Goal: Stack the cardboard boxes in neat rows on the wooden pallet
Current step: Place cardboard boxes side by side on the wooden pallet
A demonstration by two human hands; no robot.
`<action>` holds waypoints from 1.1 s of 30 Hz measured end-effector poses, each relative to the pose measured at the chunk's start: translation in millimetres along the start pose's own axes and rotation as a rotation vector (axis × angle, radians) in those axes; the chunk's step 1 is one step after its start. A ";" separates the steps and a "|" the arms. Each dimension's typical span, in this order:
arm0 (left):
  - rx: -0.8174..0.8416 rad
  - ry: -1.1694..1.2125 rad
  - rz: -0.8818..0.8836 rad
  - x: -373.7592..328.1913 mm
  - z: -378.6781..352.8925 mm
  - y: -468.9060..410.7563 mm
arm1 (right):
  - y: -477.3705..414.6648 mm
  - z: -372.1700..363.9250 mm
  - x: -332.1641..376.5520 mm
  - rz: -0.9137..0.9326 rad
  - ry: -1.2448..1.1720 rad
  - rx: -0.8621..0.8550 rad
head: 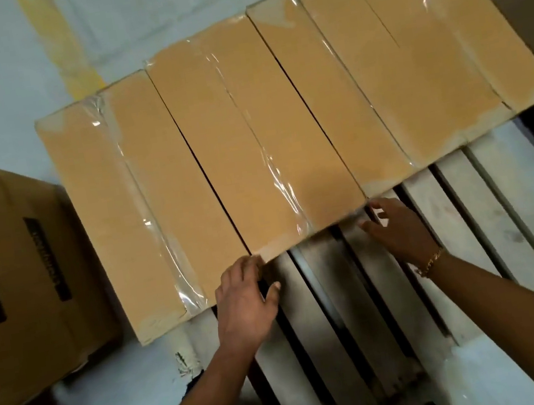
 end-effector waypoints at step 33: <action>-0.071 -0.344 0.118 32.1 -1.0 -65.8 | -61.1 -4.1 25.7 0.367 0.889 -0.088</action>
Point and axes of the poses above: each hand's wrist, its own y-axis away from the middle knuckle, its own z-axis out of the back of the hand, x = y × z, the point moved 10 cm from there along -y, towards the middle knuckle, and after that the axes turned 15 degrees about x, right-handed, at the moved point
